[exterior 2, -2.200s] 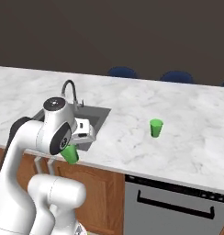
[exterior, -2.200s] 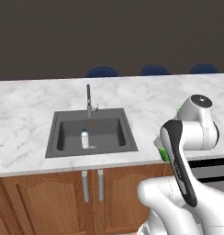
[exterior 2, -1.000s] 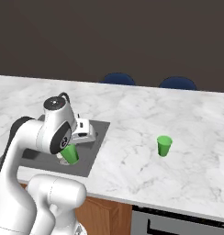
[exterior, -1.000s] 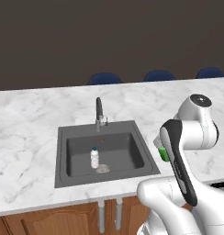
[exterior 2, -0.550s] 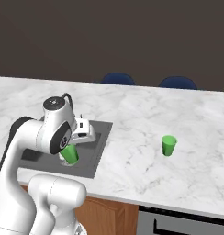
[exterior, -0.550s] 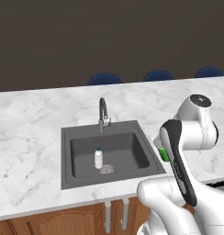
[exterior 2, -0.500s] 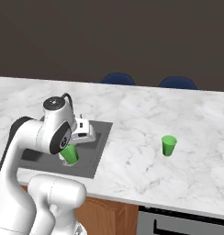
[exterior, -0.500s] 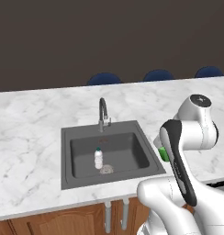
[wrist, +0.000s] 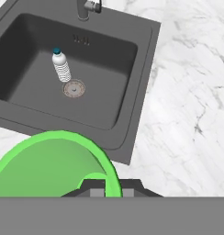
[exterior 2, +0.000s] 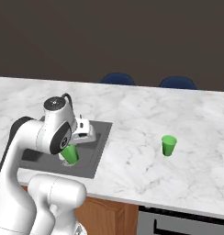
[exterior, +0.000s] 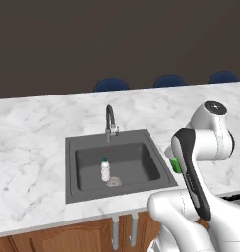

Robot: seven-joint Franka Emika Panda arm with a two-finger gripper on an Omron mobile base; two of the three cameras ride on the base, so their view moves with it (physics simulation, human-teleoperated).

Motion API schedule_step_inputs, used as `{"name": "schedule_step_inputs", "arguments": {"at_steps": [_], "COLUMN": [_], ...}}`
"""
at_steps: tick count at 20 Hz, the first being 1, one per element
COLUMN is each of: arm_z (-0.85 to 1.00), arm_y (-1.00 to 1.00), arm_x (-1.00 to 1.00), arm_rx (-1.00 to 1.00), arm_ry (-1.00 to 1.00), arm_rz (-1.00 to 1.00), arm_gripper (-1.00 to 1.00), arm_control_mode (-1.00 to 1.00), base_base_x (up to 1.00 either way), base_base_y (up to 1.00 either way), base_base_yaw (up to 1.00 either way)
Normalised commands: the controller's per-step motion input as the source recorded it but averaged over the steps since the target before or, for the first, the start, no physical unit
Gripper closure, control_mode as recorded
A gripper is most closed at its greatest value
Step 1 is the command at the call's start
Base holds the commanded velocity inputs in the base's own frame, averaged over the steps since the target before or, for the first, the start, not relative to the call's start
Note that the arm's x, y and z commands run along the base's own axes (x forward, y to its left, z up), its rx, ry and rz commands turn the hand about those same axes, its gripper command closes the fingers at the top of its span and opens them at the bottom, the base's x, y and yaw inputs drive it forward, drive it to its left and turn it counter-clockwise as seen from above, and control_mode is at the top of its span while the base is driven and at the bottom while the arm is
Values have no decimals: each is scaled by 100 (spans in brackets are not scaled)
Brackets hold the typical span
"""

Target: Pick the cup and cup and place them in the sink. Then turn on the water.

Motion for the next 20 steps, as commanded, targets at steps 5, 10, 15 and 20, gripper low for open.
{"name": "schedule_step_inputs", "arguments": {"at_steps": [5, 10, 15, 20], "arm_z": [0, 0, -6, -12], "arm_y": [0, 0, 8, 17], "arm_x": [0, 0, 0, 16], "arm_rx": [0, 0, 0, 1], "arm_ry": [0, 0, -7, -7], "arm_rz": [0, 0, 0, -5], "arm_gripper": [100, 100, 100, 100], "arm_control_mode": [-100, -100, -100, -100], "base_base_x": [0, 0, 0, 0], "base_base_y": [0, 0, 0, 0], "base_base_yaw": [0, 0, 0, 0]}}
